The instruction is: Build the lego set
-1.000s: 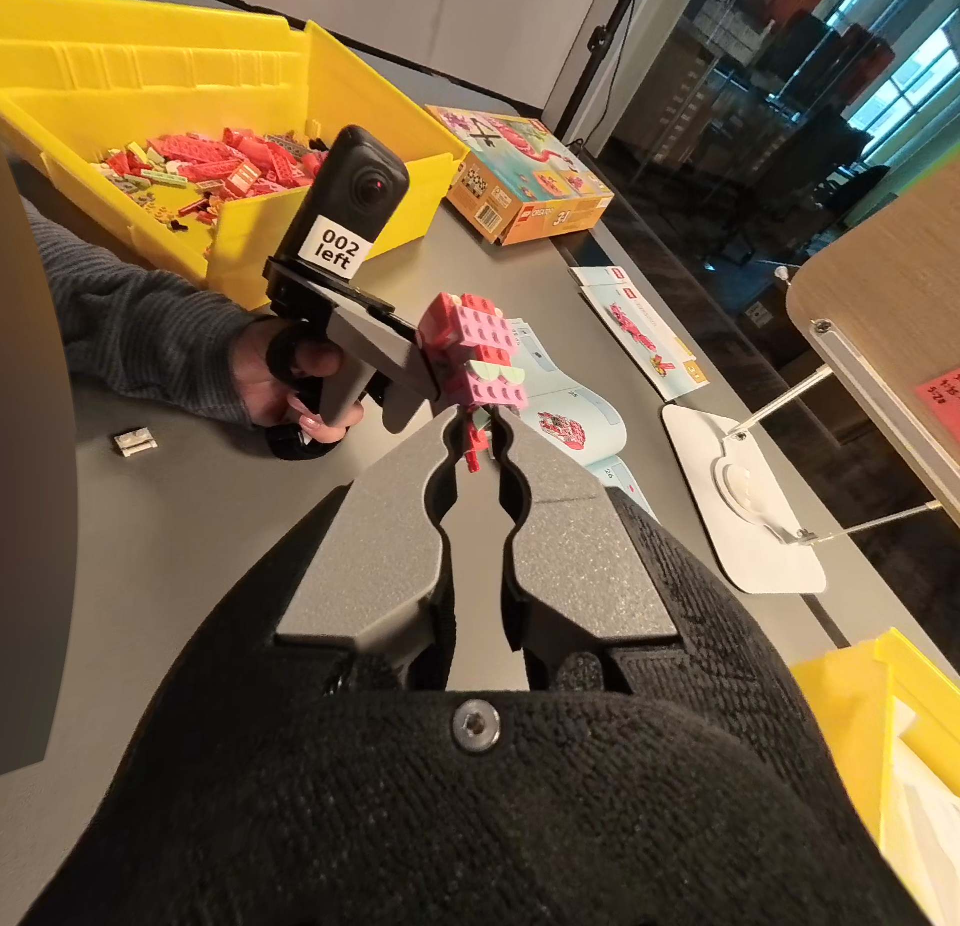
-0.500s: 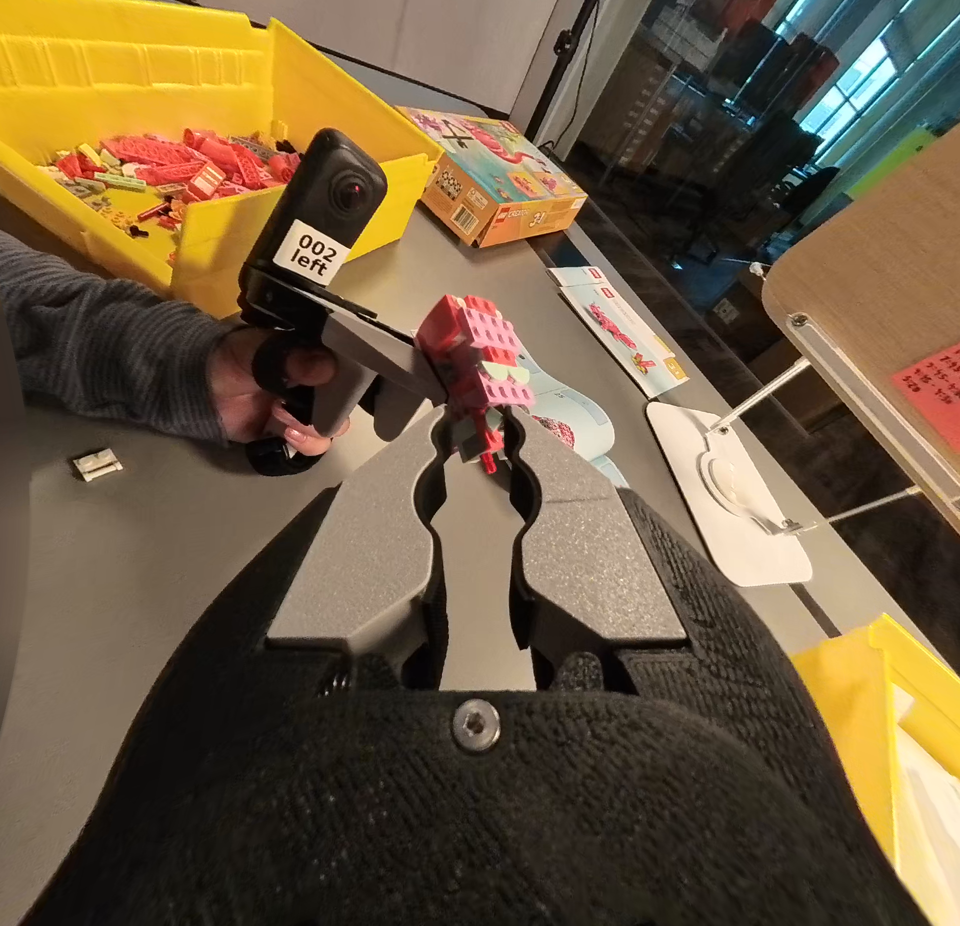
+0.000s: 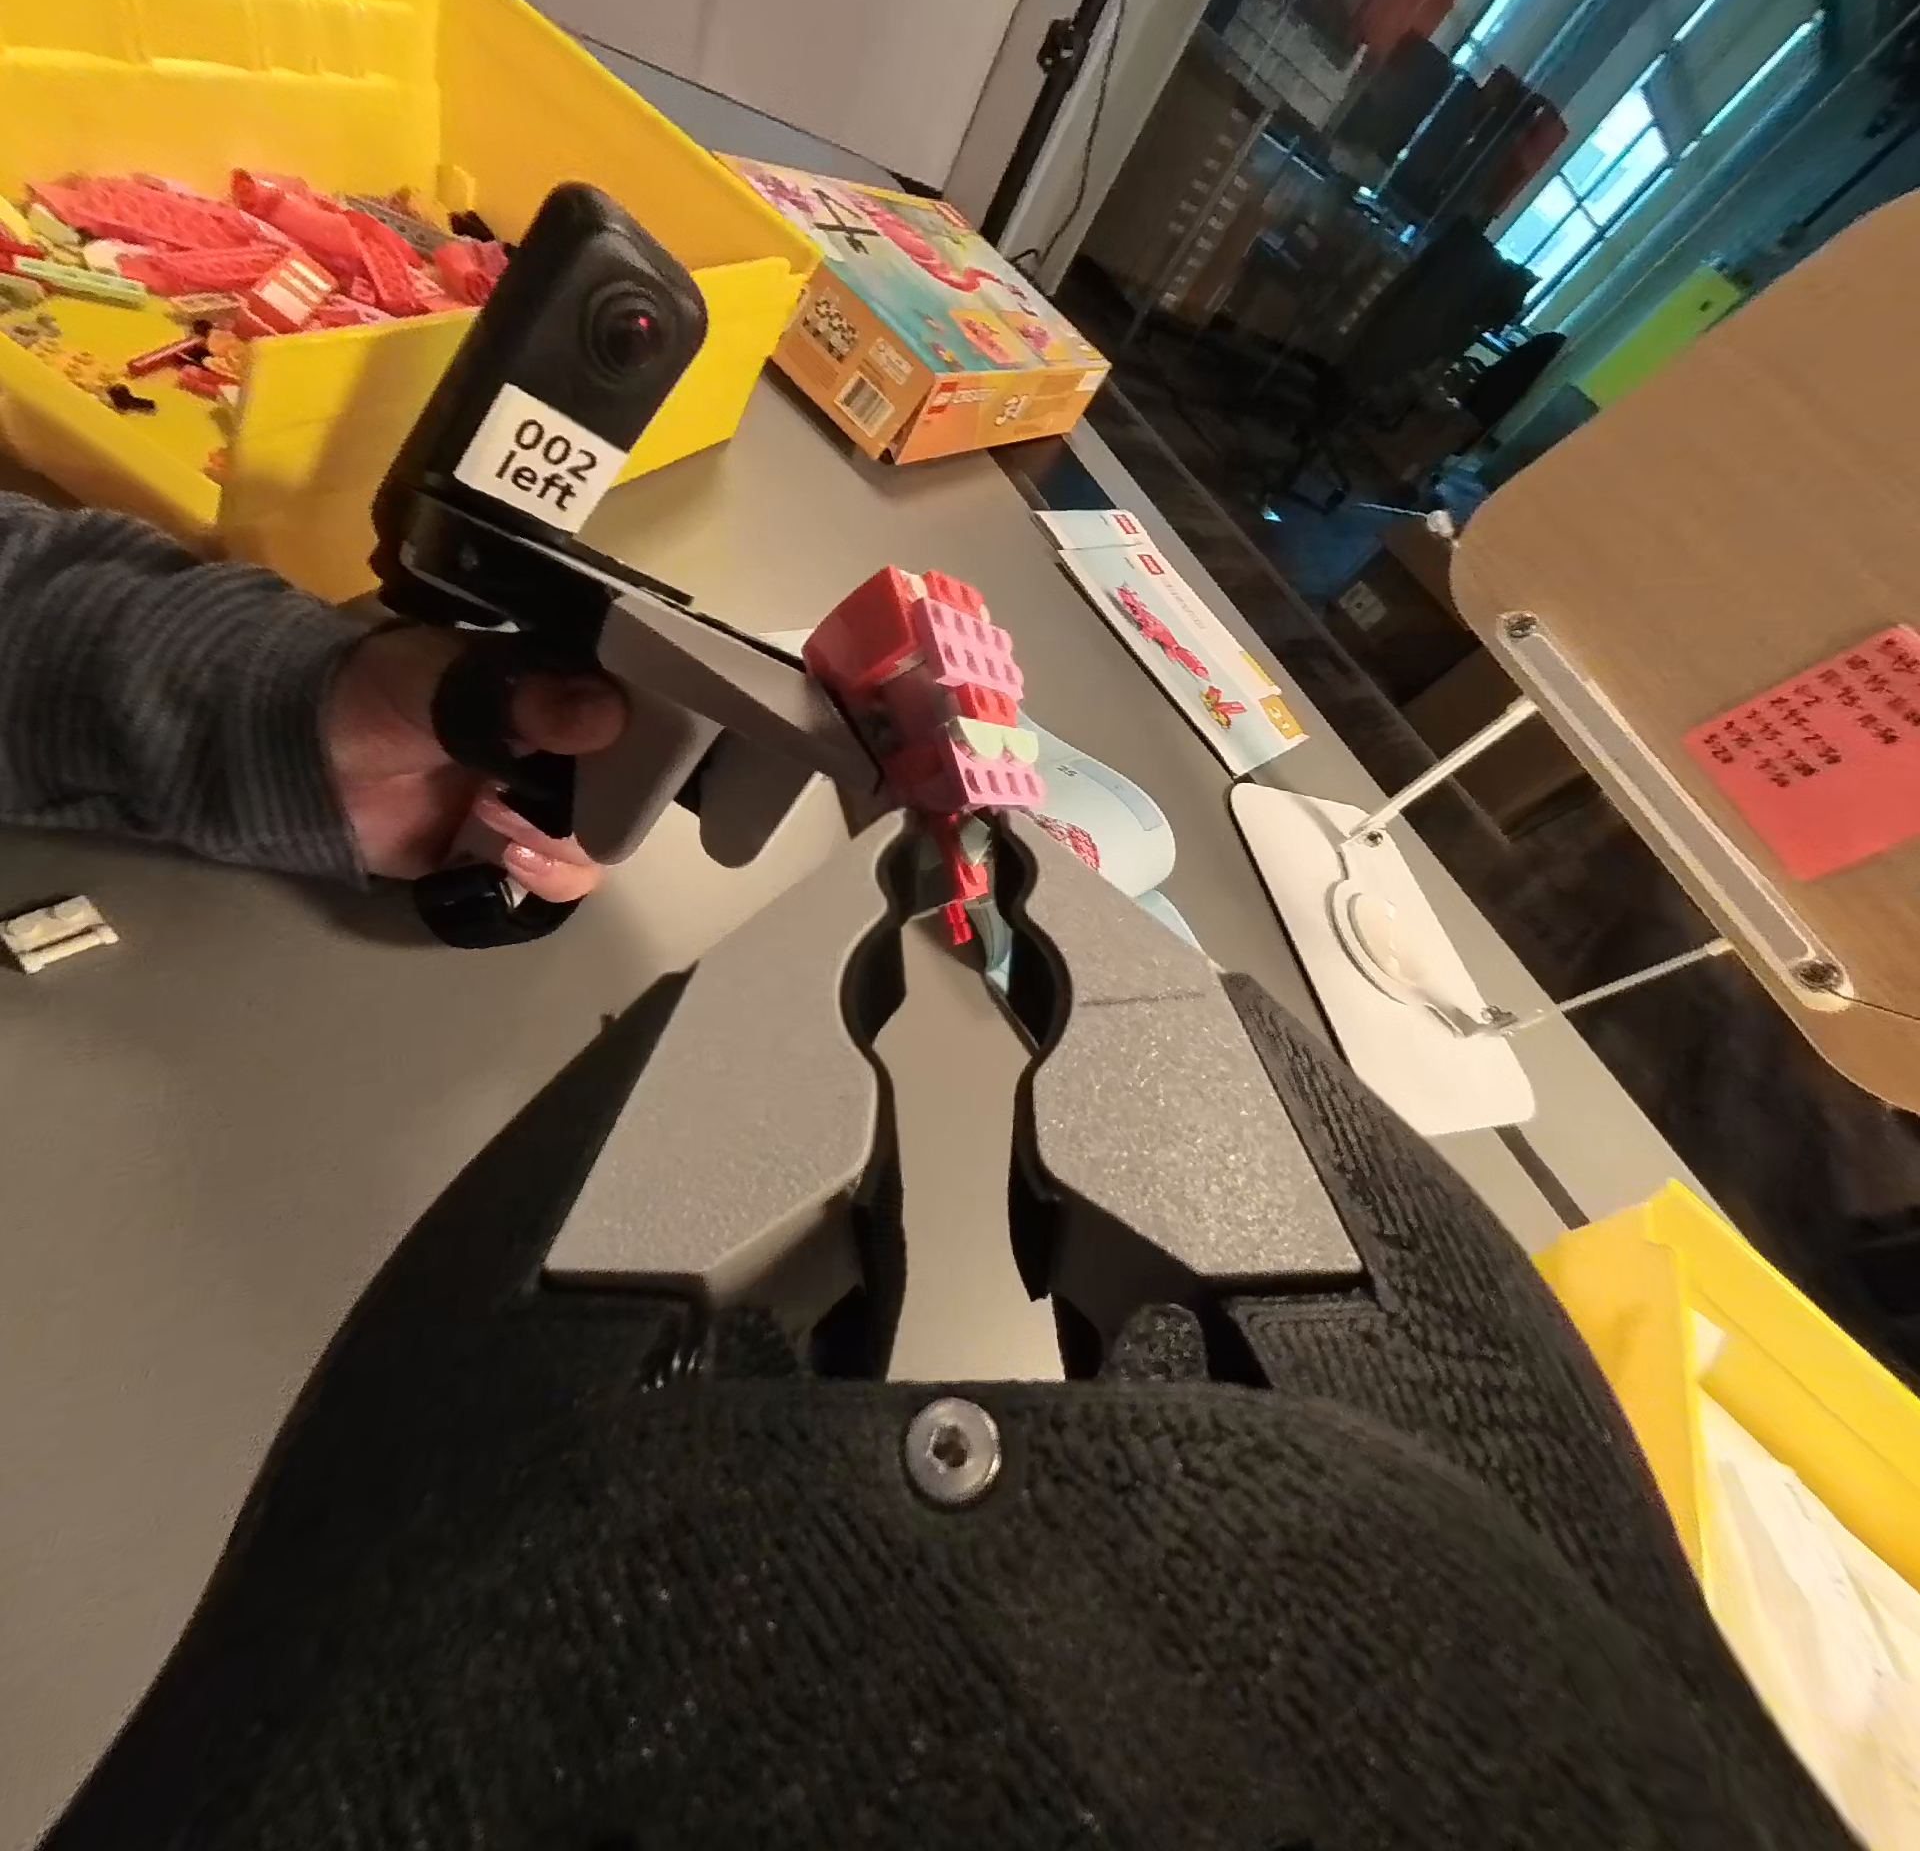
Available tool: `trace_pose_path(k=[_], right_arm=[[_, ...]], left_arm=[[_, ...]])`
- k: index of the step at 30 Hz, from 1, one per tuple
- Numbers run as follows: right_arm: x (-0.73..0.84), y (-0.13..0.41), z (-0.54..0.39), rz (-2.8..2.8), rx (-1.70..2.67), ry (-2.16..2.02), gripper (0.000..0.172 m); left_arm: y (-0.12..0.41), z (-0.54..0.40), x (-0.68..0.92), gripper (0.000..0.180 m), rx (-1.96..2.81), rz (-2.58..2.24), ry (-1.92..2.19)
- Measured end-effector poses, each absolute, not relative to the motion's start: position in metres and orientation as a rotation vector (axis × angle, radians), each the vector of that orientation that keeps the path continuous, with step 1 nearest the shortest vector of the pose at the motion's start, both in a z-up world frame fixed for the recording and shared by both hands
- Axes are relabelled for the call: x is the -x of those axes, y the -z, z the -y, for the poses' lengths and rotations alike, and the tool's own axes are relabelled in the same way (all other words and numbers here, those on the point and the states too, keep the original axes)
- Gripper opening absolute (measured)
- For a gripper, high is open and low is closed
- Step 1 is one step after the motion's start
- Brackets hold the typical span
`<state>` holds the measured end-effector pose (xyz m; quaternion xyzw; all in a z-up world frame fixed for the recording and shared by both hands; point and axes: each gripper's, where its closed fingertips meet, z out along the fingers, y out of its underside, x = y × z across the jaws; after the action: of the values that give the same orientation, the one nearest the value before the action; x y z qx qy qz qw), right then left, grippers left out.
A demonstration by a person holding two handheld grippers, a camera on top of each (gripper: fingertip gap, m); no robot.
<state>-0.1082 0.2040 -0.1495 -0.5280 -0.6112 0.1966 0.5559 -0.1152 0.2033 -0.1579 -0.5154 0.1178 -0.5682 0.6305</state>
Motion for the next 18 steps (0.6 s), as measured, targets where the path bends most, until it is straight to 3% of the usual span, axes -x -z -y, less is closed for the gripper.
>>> trace_pose_path(k=[18], right_arm=[[0.102, 0.158, -0.212, 1.326, 1.363, -0.58, 0.001]], left_arm=[[0.158, -0.211, 0.129, 0.025, 1.183, -0.204, 1.214]])
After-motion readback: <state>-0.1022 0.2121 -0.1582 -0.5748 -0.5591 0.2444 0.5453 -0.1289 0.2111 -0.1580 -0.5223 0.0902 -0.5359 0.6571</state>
